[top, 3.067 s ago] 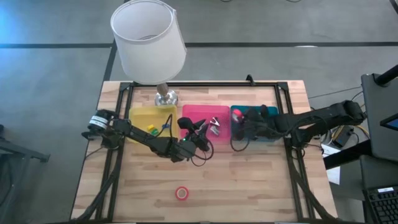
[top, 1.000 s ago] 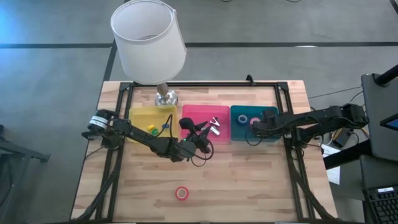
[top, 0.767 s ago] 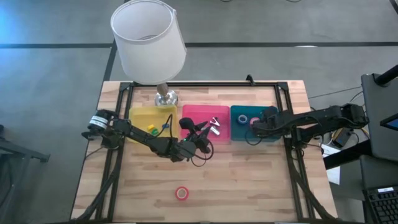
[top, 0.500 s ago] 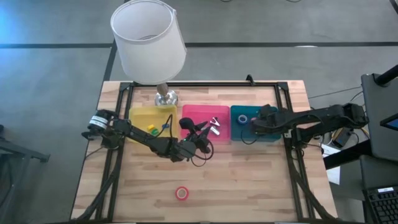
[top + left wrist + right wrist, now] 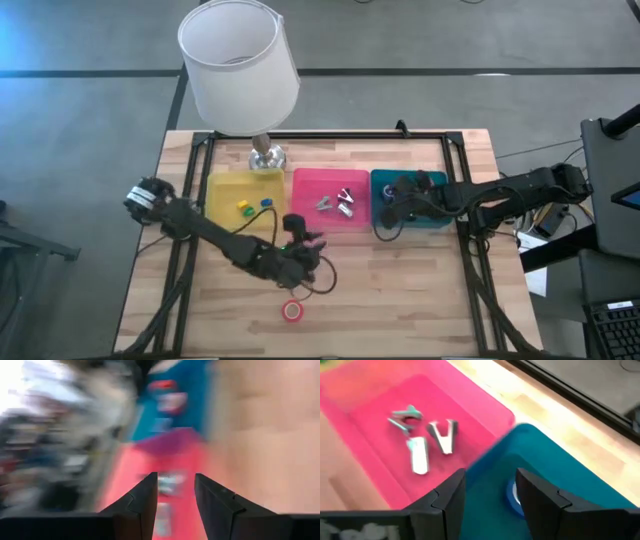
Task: Pick and place Stapler, Stapler remover, tape
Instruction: Put the orange tape into the blue bin
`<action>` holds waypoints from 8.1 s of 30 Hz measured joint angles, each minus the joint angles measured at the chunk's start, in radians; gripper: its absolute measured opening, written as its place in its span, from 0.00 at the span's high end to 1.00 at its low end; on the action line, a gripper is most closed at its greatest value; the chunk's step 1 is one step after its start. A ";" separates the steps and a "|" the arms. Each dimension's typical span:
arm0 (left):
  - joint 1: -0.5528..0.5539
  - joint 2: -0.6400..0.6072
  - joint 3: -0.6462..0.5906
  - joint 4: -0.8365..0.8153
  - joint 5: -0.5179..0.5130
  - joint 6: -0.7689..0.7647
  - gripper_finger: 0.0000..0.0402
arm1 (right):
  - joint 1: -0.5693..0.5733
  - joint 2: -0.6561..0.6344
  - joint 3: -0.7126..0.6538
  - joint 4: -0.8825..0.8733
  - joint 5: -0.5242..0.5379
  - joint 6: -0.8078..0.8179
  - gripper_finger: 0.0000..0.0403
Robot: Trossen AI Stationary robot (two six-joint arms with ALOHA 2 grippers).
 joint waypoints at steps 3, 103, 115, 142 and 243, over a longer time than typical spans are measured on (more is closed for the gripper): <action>-0.010 -0.073 0.000 -0.146 0.315 -0.172 0.67 | 0.004 0.000 0.000 0.041 -0.011 -0.021 0.59; -0.030 -0.082 -0.439 0.315 0.802 -0.388 0.88 | 0.004 0.000 0.000 0.310 -0.033 -0.261 0.59; 0.017 -0.103 -0.429 0.327 0.464 -0.313 0.88 | 0.004 0.000 -0.006 0.337 -0.137 -0.222 0.59; 0.151 -0.106 -0.179 0.333 -0.186 0.135 0.88 | 0.004 0.344 0.109 0.859 -0.326 -0.186 0.59; 0.155 -0.106 -0.145 0.264 -0.190 -0.048 0.57 | -0.008 -0.004 -0.014 -0.121 -0.190 0.144 0.71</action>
